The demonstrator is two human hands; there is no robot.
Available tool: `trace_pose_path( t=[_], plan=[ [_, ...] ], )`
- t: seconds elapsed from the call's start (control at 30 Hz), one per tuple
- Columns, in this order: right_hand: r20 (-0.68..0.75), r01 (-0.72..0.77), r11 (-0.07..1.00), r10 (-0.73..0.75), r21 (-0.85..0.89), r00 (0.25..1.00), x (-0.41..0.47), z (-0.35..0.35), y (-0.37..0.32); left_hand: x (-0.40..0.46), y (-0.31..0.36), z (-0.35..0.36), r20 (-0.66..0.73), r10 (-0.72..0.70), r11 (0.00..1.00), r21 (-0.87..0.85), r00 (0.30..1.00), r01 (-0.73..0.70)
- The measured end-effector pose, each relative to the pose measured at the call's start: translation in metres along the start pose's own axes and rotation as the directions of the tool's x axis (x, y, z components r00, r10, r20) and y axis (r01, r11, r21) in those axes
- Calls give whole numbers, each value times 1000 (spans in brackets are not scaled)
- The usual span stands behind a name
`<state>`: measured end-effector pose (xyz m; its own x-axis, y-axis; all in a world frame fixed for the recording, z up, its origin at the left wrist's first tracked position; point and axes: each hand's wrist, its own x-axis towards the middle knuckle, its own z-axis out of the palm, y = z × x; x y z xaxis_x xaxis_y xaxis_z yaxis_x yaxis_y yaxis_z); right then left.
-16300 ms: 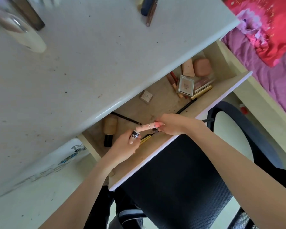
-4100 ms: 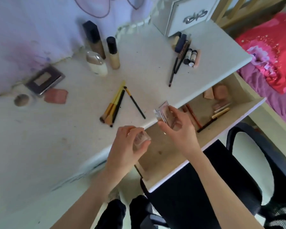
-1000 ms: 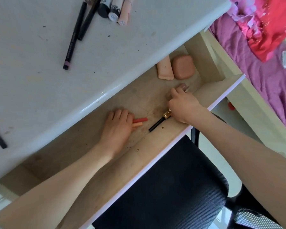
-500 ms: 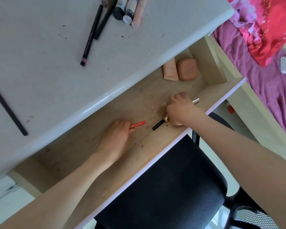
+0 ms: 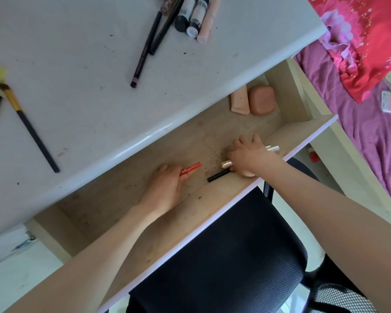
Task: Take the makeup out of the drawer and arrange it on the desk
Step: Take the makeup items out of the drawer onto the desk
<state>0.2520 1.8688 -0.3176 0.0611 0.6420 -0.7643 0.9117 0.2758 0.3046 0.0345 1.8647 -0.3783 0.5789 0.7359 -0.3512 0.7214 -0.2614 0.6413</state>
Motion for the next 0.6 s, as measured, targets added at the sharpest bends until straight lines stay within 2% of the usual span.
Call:
trace_pose_path(
  t=[0.07,0.23,0.43,0.5,0.6],
  plan=[
    [-23,10,999,-10,37,1000,-5,2,-1,0,4,-5,48,-44,998,-43,998,46],
    [-118,61,972,-35,227,992,-16,-3,-6,-10,16,-22,182,-133,942,-283,974,182],
    [-240,76,904,30,421,970,-35,-16,-17,-28,35,-48,329,-199,889,-336,923,311],
    [-247,85,833,64,547,967,-46,-21,-18,-35,44,-59,387,-203,851,-385,899,358],
    [-177,100,575,79,812,981,-67,-33,-11,-43,58,-79,441,-169,774,-494,882,396]
  ],
)
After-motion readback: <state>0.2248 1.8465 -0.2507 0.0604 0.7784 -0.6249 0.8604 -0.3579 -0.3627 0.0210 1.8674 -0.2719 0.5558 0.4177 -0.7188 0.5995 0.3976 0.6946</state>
